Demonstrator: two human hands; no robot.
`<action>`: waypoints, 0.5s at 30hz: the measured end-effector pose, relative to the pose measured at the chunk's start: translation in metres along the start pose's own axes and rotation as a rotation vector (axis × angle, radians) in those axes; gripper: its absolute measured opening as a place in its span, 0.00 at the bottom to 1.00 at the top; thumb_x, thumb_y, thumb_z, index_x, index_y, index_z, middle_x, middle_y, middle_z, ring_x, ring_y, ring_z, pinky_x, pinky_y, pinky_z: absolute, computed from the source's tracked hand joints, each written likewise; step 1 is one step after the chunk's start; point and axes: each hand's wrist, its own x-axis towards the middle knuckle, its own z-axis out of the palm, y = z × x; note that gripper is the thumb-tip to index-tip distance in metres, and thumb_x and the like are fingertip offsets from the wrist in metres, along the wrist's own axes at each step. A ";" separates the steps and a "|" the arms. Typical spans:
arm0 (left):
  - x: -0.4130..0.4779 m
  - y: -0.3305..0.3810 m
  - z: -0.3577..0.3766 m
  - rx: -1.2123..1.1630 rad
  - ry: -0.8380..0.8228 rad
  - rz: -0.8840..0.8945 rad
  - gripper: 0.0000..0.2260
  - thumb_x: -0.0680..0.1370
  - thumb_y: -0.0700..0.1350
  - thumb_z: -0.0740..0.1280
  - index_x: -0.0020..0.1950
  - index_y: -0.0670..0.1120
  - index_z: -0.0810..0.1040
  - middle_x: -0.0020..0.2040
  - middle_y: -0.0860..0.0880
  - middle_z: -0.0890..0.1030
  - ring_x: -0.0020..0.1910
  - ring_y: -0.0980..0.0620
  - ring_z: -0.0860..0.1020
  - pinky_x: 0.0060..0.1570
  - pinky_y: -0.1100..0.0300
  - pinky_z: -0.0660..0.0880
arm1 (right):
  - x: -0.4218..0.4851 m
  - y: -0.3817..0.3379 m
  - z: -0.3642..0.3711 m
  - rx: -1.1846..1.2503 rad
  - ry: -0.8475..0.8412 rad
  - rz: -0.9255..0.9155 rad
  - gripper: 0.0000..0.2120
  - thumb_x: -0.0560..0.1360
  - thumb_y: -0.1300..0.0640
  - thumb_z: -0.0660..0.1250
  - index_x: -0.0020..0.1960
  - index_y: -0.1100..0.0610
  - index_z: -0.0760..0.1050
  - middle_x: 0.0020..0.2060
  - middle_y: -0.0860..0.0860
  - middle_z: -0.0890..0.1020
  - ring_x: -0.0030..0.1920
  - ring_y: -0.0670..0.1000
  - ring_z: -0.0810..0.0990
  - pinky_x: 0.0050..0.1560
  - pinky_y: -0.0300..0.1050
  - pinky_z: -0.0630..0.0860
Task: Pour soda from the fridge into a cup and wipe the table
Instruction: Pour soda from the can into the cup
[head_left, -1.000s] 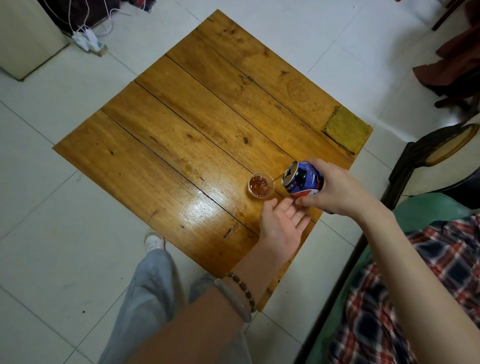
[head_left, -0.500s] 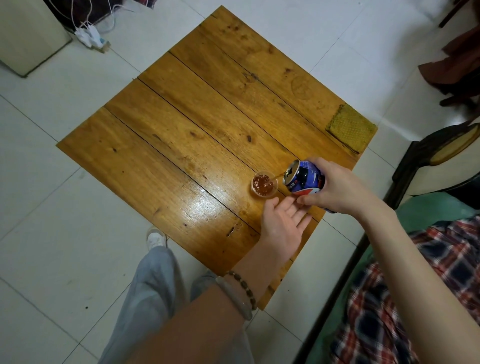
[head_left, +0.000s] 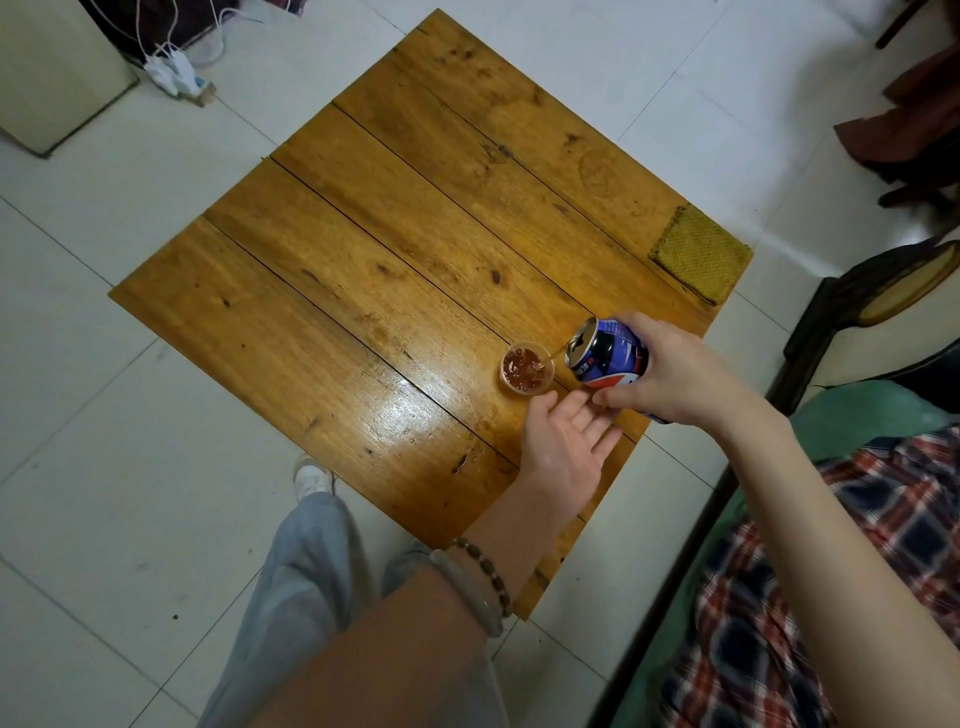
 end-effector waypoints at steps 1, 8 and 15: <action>0.000 0.000 0.000 -0.001 -0.002 -0.001 0.25 0.82 0.52 0.48 0.74 0.39 0.61 0.71 0.39 0.68 0.71 0.43 0.66 0.70 0.49 0.60 | 0.000 0.000 0.000 0.002 -0.001 0.002 0.38 0.61 0.44 0.76 0.66 0.48 0.65 0.51 0.51 0.76 0.50 0.53 0.75 0.51 0.52 0.75; 0.000 -0.001 0.000 0.003 -0.007 -0.002 0.25 0.82 0.52 0.48 0.73 0.39 0.61 0.71 0.39 0.68 0.71 0.43 0.66 0.71 0.49 0.59 | -0.001 0.000 0.000 -0.003 -0.007 0.004 0.37 0.61 0.44 0.76 0.66 0.48 0.65 0.51 0.51 0.76 0.50 0.53 0.75 0.51 0.52 0.75; -0.002 0.000 0.000 0.004 -0.013 -0.001 0.25 0.82 0.52 0.48 0.73 0.38 0.61 0.71 0.39 0.68 0.71 0.43 0.66 0.72 0.49 0.59 | -0.001 -0.002 0.000 -0.028 -0.012 0.011 0.37 0.62 0.44 0.76 0.67 0.49 0.65 0.50 0.51 0.76 0.49 0.53 0.74 0.50 0.50 0.74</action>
